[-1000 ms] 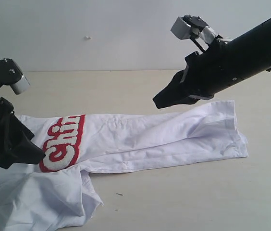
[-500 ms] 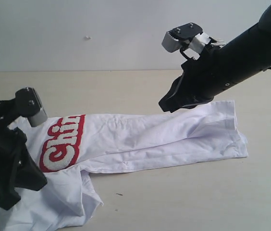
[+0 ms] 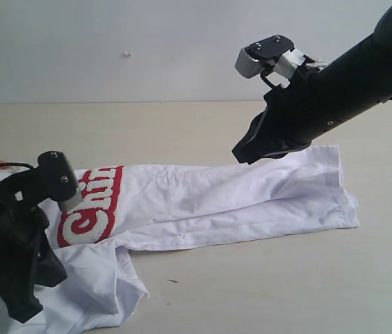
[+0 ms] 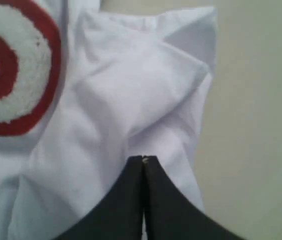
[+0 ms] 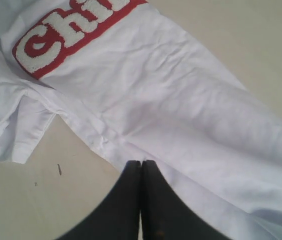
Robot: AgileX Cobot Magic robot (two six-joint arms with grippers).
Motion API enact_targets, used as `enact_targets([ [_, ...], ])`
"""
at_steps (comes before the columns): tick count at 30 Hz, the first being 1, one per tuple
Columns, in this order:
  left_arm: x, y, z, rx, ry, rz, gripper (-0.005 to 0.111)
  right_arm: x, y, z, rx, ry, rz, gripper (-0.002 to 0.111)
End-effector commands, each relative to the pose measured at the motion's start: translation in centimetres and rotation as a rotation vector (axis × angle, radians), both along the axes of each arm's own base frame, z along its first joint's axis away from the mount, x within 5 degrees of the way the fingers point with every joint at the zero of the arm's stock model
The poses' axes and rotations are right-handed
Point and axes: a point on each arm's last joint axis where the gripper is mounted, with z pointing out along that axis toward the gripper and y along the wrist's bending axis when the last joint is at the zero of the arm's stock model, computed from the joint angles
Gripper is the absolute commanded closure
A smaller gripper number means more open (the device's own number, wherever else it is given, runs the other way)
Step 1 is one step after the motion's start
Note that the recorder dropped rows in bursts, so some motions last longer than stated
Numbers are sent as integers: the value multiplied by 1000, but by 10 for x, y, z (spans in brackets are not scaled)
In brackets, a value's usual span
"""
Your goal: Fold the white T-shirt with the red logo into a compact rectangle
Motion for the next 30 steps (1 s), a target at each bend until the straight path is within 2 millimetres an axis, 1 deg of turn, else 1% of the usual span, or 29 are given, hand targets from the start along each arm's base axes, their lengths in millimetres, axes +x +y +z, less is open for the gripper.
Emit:
enact_targets([
  [1,-12,-10,16,-52,14,-40,107,2,0,2,0,-13,-5,108],
  [3,-21,-6,1,-20,99,-44,107,2,0,2,0,-13,-5,108],
  [4,-27,-3,-14,6,156,-69,107,1,0,3,0,-15,-5,108],
  [5,-28,-3,-17,12,163,-86,107,1,0,3,0,-15,-5,108],
  [6,-25,-4,-17,13,135,-109,105,1,0,2,-3,-12,0,108],
  [7,-22,-5,-14,2,115,-106,102,1,0,2,-3,-12,0,108],
  [8,-20,-7,-7,-11,97,-108,90,1,0,2,-3,-12,0,108],
  [9,-20,-7,-4,-16,88,-109,76,1,0,2,-4,-14,-2,108],
  [11,-19,-7,-2,-25,55,-96,41,2,0,2,-5,-20,-6,108],
  [12,-19,-7,-3,-35,52,-65,31,2,0,3,-6,-25,-10,108],
  [13,-20,-9,-5,-46,51,-35,26,3,-1,3,-7,-29,-13,108],
  [15,-25,-15,-8,-39,39,-57,30,3,-1,3,-8,-32,-16,108],
  [17,-37,-27,-8,-25,44,-148,45,3,-1,3,-8,-34,-17,108],
  [18,-46,-32,-10,43,19,-263,57,4,-1,3,-8,-36,-19,108],
  [19,-49,-33,-12,87,7,-299,62,4,-1,3,-8,-36,-19,108],
  [20,-56,-32,-17,138,10,-309,63,4,-1,3,-8,-36,-19,108],
  [22,-60,-28,-23,180,5,-311,54,4,-1,3,-8,-36,-19,108],
  [24,-59,-25,-28,190,-45,-286,45,4,-1,3,-8,-36,-19,108],
  [25,-57,-23,-30,192,-75,-275,42,3,-1,3,-8,-33,-17,108],
  [28,-52,-23,-34,198,-139,-244,44,3,-1,3,-7,-29,-13,108],
  [30,-51,-23,-37,194,-131,-208,46,3,-1,3,-7,-28,-13,108],
])
